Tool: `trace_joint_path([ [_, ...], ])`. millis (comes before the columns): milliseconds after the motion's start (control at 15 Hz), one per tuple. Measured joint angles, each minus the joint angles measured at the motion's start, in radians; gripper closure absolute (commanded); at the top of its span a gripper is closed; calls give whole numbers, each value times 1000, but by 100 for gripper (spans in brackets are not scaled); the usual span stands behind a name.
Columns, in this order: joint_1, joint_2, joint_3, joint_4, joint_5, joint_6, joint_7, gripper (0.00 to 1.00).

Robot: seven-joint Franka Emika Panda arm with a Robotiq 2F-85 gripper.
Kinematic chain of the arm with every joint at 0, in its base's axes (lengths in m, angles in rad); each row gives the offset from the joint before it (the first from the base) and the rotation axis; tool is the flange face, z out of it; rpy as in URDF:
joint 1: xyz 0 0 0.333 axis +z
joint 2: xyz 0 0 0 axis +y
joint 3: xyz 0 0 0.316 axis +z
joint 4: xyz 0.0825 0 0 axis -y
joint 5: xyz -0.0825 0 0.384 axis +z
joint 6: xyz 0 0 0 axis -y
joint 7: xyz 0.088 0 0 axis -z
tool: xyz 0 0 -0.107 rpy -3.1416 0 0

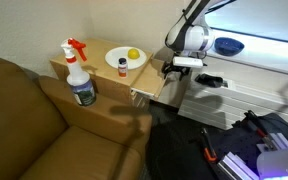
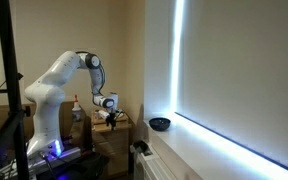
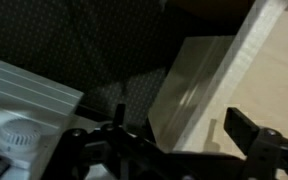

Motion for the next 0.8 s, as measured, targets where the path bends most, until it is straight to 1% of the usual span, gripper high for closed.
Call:
trace_joint_path([
  [133,45,-22,18,19,0,18,1,0],
  [267,70,-41,19,24,0,28,1,0],
  [400,73,-53,5,22,-1,29,1,0],
  [600,70,-72,-37,-1,-21,27,-6,0],
  [800,49,-94,-42,-32,-21,27,-29,0],
])
